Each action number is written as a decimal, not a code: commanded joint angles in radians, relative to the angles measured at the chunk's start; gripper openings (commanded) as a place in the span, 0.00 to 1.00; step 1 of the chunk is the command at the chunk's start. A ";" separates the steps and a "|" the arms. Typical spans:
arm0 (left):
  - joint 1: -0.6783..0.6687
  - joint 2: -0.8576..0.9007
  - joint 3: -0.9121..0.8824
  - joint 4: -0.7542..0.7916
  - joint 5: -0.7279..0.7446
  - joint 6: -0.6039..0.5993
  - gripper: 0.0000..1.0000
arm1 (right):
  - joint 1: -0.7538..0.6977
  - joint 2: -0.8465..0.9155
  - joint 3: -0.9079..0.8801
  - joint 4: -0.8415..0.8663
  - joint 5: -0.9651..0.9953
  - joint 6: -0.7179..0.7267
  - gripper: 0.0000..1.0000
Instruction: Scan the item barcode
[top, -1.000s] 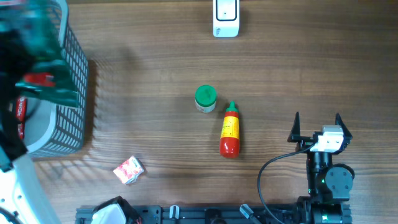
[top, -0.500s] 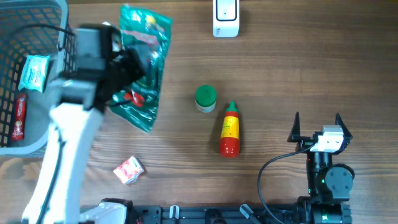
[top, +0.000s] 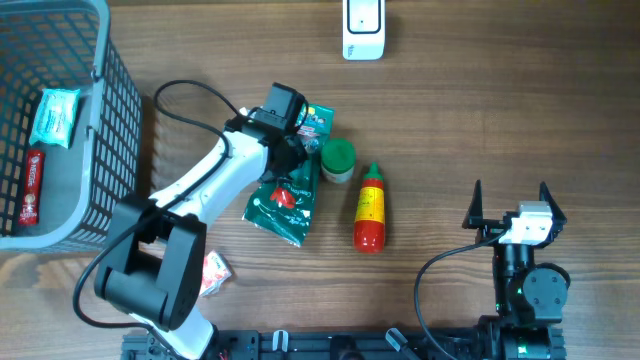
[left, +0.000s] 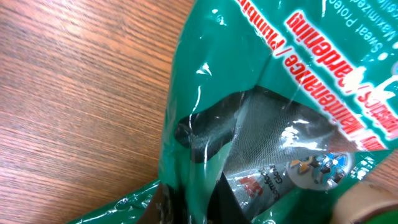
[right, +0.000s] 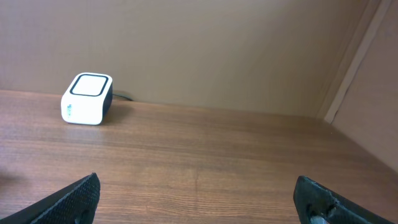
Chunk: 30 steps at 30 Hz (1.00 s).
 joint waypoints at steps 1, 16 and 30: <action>-0.003 -0.013 -0.001 0.007 -0.053 -0.031 0.17 | 0.002 -0.005 -0.002 0.004 -0.013 -0.012 1.00; 0.005 -0.317 0.084 -0.001 -0.169 0.178 1.00 | 0.002 -0.005 -0.002 0.004 -0.013 -0.013 1.00; 0.442 -0.702 0.107 0.174 -0.311 0.228 1.00 | 0.002 -0.005 -0.002 0.004 -0.013 -0.012 1.00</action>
